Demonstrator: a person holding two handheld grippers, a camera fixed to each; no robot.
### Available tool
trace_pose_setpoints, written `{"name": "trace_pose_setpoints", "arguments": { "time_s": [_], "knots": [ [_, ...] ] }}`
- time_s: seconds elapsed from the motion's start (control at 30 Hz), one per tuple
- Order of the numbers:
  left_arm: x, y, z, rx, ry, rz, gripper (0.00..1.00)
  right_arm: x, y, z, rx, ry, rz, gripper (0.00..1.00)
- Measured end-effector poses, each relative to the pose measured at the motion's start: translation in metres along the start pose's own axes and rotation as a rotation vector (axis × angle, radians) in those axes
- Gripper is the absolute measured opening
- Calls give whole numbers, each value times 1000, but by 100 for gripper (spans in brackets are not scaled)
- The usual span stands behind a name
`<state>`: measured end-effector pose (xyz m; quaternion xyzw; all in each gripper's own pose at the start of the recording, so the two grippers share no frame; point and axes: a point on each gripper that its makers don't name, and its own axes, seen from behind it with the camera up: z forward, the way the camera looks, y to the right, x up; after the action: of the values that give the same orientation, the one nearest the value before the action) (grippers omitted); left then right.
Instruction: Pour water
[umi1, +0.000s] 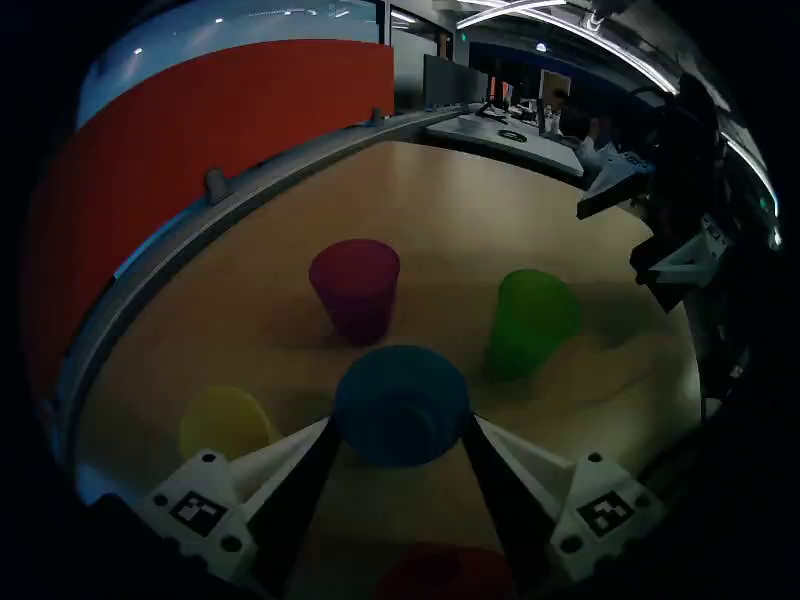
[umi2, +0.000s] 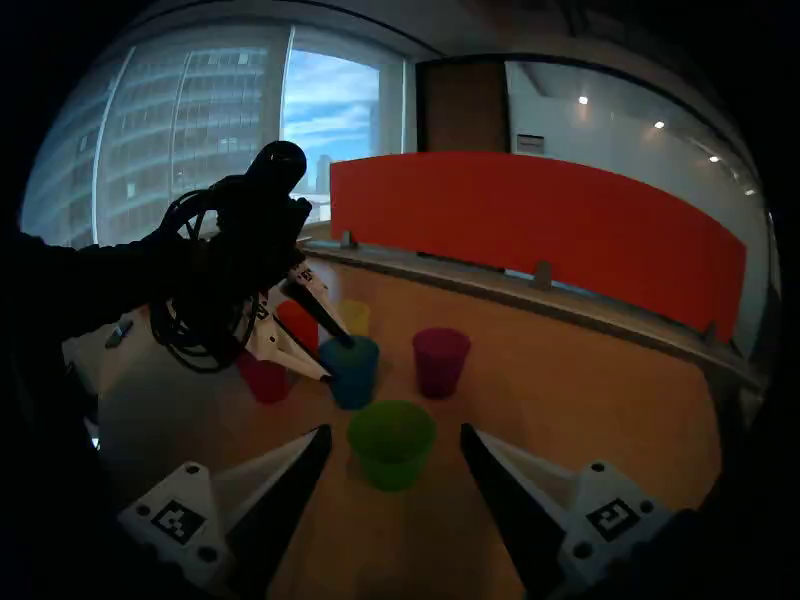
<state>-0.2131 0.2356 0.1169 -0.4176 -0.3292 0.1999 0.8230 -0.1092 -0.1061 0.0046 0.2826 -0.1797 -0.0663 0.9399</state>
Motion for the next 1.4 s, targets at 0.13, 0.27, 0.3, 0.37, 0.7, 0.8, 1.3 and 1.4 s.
{"name": "trace_pose_setpoints", "arguments": {
  "time_s": [0.13, 0.27, 0.3, 0.37, 0.7, 0.8, 1.3, 1.4],
  "knots": [
    [2, 1, -3, -1, 11, -3, 85, 2, 0, 1, -1, 1, -1, 100],
    [6, 2, -8, 3, 31, -5, 85, 5, -2, 2, 0, 3, -5, 100],
    [8, 3, -10, 2, 38, -6, 85, 6, -3, 2, 1, 3, -6, 100],
    [11, 5, -13, -1, 54, -8, 85, 8, -5, 2, 3, 4, -9, 100],
    [32, 15, -39, 2, 158, -21, 85, 14, -9, 2, -1, 7, -20, 99],
    [39, 17, -46, 9, 190, -22, 85, 14, -9, 2, -4, 8, -19, 100],
    [71, 16, -81, 36, 376, -74, 85, 18, -4, -2, -32, 25, -2, 100],
    [75, 17, -87, 36, 404, -83, 84, 18, -5, -2, -33, 27, 0, 100]
  ]
}}
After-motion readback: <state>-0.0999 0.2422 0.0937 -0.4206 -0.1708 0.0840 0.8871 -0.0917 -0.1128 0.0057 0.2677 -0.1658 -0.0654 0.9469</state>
